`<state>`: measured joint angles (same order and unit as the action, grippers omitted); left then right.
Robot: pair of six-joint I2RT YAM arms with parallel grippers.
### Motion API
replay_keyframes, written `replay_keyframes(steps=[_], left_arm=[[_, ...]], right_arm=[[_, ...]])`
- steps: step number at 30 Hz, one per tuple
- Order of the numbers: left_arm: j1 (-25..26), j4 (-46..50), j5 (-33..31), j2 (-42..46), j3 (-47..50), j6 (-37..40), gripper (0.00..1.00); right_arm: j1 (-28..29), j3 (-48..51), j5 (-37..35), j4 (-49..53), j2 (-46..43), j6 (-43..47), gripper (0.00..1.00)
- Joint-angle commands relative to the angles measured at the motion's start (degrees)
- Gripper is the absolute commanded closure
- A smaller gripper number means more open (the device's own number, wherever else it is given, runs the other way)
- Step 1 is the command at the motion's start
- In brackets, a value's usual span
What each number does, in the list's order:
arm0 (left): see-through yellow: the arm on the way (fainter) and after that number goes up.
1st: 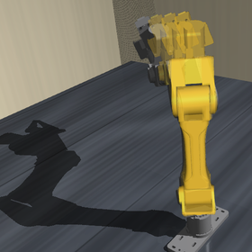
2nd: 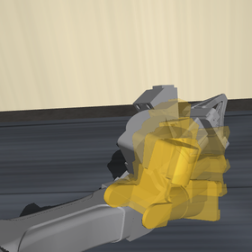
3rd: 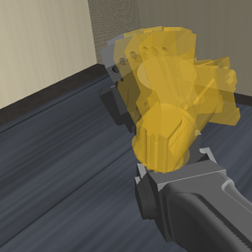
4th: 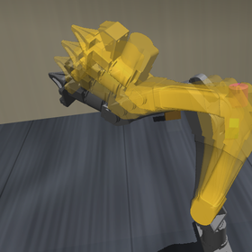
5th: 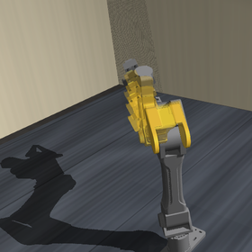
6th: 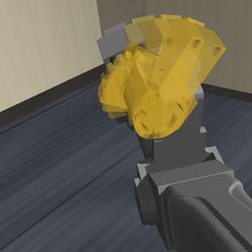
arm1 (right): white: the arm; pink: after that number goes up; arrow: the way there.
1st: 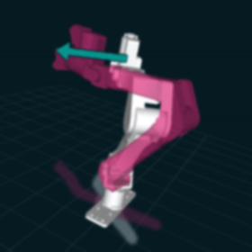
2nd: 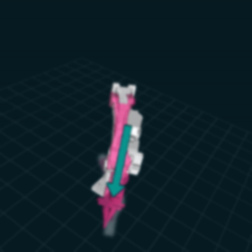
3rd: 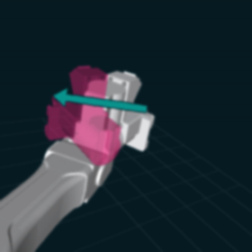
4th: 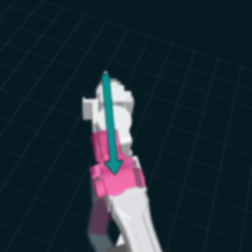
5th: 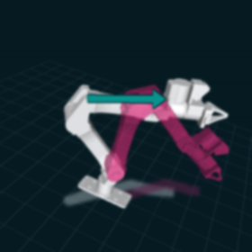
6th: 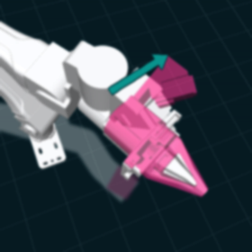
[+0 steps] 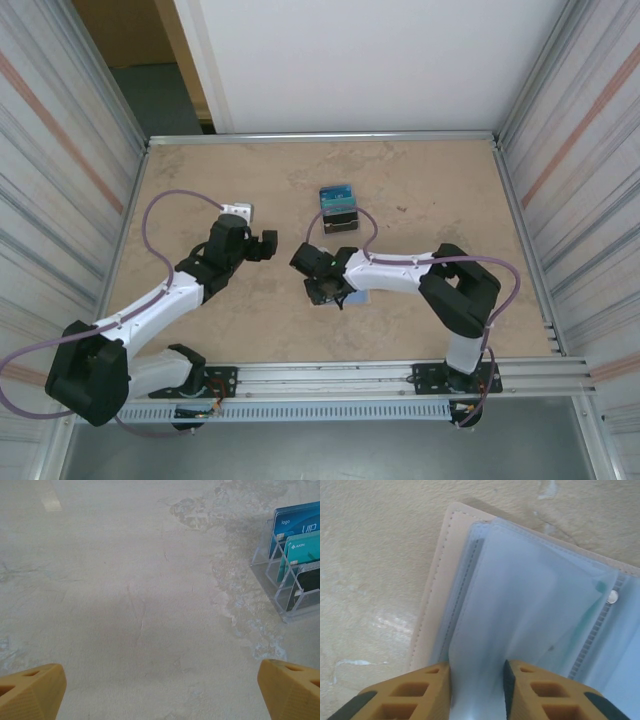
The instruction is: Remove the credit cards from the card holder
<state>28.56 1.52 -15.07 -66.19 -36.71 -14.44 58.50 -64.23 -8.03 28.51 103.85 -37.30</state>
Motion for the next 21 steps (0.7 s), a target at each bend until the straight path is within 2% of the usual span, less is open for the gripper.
replay_keyframes(steps=[1,5,21], left_arm=[[-0.3,0.4,-0.1,1.0,-1.5,-0.3,0.01],[-0.3,0.8,0.4,1.5,-1.9,-0.3,0.01],[-0.3,1.3,1.5,3.3,-3.4,0.4,0.01]], right_arm=[[-1.2,2.6,0.6,0.8,-0.9,-1.1,0.71],[-1.8,3.6,1.3,-0.3,-2.7,-1.2,0.74],[-4.0,6.7,-4.1,2.3,-10.3,-2.7,0.74]])
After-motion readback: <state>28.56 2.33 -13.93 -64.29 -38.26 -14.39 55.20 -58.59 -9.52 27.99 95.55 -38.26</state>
